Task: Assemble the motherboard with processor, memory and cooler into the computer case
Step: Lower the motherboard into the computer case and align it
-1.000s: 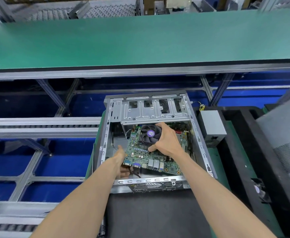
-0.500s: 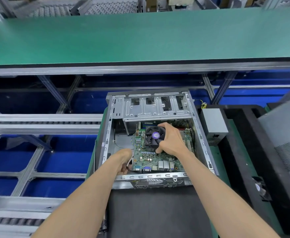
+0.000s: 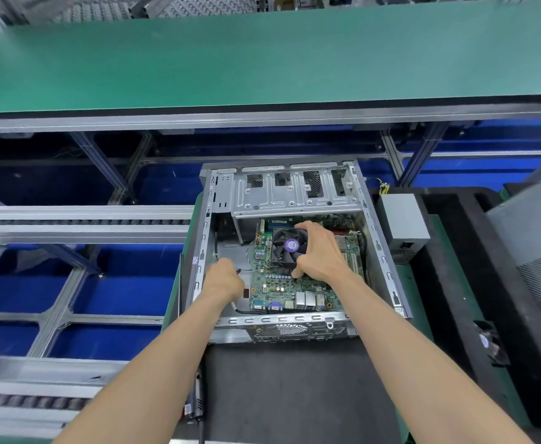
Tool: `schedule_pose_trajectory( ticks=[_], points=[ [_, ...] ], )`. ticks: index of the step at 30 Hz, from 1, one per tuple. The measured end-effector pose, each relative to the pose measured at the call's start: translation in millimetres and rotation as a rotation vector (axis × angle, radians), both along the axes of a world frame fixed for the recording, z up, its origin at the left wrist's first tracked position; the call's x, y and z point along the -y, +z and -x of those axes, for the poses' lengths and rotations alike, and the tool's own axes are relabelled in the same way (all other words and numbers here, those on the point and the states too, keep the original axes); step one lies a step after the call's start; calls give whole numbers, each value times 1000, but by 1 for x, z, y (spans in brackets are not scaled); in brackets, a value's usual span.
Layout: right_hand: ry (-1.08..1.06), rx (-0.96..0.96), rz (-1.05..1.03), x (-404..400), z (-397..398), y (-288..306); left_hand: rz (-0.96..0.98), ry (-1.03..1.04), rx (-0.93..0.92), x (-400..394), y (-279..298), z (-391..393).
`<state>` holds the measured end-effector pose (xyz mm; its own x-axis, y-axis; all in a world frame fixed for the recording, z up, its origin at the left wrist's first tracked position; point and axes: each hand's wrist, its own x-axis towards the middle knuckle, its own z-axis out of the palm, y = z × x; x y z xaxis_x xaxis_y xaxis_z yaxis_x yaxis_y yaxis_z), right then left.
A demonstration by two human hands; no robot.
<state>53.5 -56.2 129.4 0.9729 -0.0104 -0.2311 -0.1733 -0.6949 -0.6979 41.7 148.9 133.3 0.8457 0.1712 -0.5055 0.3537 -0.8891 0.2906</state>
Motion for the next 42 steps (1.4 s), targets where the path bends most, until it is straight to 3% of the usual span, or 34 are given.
schedule_pose_trajectory(
  ticks=[6,13,25,42],
  points=[
    [31,-11,48,-5,-2,-2,117,-104,158,3,-1,5],
    [131,13,179,-11,-1,-8,270,-210,186,3,1,7],
    [148,39,194,-9,0,-11,523,5,-1,4,2,5],
    [158,24,196,-7,1,-7,836,107,-37,0,4,9]
  ],
)
